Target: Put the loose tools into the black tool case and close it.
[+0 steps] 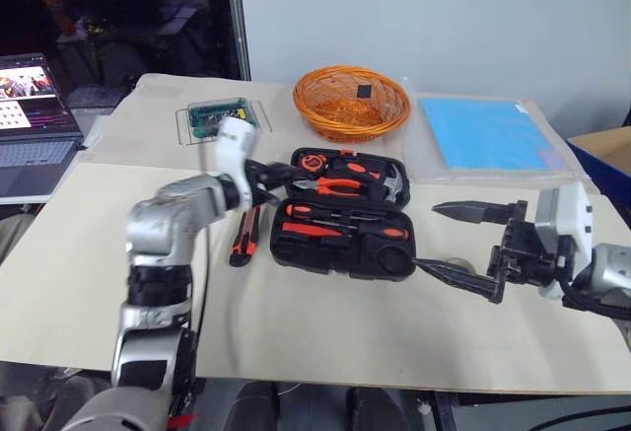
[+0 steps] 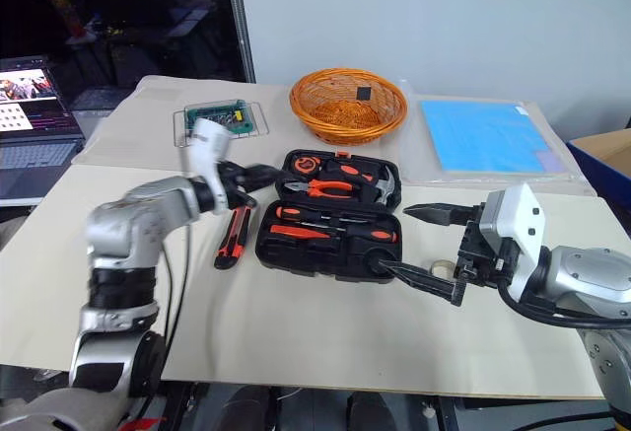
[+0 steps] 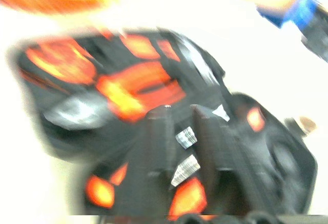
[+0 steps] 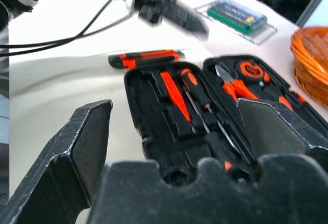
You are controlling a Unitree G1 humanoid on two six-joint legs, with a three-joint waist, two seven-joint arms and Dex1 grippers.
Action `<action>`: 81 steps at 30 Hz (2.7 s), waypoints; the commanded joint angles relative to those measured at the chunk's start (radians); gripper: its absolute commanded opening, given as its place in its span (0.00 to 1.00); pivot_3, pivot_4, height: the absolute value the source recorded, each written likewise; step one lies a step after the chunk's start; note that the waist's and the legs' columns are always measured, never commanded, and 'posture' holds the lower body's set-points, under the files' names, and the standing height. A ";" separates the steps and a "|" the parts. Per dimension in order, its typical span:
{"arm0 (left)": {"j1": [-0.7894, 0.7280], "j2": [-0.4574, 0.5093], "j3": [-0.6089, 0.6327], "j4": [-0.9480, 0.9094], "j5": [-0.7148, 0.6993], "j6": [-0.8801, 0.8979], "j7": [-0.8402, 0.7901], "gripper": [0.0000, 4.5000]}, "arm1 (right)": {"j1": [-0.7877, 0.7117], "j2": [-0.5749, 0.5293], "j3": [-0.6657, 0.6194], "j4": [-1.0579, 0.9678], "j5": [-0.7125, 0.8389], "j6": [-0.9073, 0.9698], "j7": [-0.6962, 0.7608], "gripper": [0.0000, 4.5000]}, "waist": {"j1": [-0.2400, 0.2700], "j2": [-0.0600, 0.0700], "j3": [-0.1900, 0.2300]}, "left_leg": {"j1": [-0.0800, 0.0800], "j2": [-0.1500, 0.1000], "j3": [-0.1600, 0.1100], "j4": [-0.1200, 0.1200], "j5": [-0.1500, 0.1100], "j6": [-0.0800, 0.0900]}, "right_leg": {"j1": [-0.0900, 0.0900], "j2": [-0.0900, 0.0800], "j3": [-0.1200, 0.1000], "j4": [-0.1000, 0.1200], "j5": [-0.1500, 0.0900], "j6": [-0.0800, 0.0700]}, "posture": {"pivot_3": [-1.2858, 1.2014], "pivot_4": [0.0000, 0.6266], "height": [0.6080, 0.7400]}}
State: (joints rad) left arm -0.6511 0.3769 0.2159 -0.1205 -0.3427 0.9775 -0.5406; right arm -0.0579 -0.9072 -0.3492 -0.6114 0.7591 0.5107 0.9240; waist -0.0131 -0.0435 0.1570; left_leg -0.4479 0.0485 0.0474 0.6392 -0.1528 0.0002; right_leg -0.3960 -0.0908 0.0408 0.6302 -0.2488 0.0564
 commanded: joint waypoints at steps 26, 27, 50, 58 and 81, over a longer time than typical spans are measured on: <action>0.245 -0.012 -0.108 -0.205 0.007 -0.102 0.117 0.39 | -0.068 -0.020 0.008 0.020 0.017 -0.007 0.037 1.00 | 0.024 -0.002 0.001 | 0.002 0.001 0.002 -0.001 0.000 -0.001 | 0.001 -0.001 0.000 -0.001 -0.003 -0.008 | 0.52 0.24 1.00; 0.223 0.019 -0.092 -0.201 -0.042 -0.126 0.028 0.39 | -0.062 -0.020 0.000 0.020 0.018 -0.008 0.038 1.00 | 0.024 -0.002 0.001 | 0.001 0.001 0.002 -0.001 0.000 -0.001 | 0.000 -0.001 -0.001 -0.001 -0.003 -0.009 | 0.52 0.24 1.00; -0.391 0.038 -0.699 0.859 0.368 -1.084 -0.931 0.39 | 0.243 -0.062 -0.401 -0.027 0.010 -0.010 0.155 1.00 | 0.023 0.002 -0.001 | -0.011 -0.001 0.002 0.003 0.000 0.001 | -0.008 0.000 0.000 -0.001 0.000 0.001 | 0.52 0.24 1.00; -0.427 0.015 -0.694 0.960 0.401 -1.174 -1.031 0.39 | 0.253 -0.062 -0.399 -0.040 0.014 -0.008 0.135 1.00 | 0.023 0.002 -0.001 | -0.011 -0.001 0.001 0.005 0.000 0.001 | -0.007 0.000 0.000 0.000 0.000 0.001 | 0.52 0.24 1.00; -0.059 0.050 -0.440 0.297 0.096 -0.431 -0.659 0.02 | 0.220 -0.052 -0.318 -0.059 0.022 -0.008 0.082 1.00 | 0.018 0.003 -0.001 | -0.009 0.000 0.000 0.006 0.000 0.002 | -0.006 0.001 0.000 0.003 0.000 0.002 | 0.52 0.24 1.00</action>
State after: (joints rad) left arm -0.7156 0.4366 -0.2297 0.2477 -0.2728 0.5331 -1.2921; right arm 0.1751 -0.9554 -0.6619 -0.6586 0.7687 0.5042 1.0186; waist 0.0053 -0.0405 0.1559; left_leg -0.4568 0.0481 0.0471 0.6455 -0.1532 0.0020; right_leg -0.4021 -0.0901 0.0410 0.6334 -0.2488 0.0580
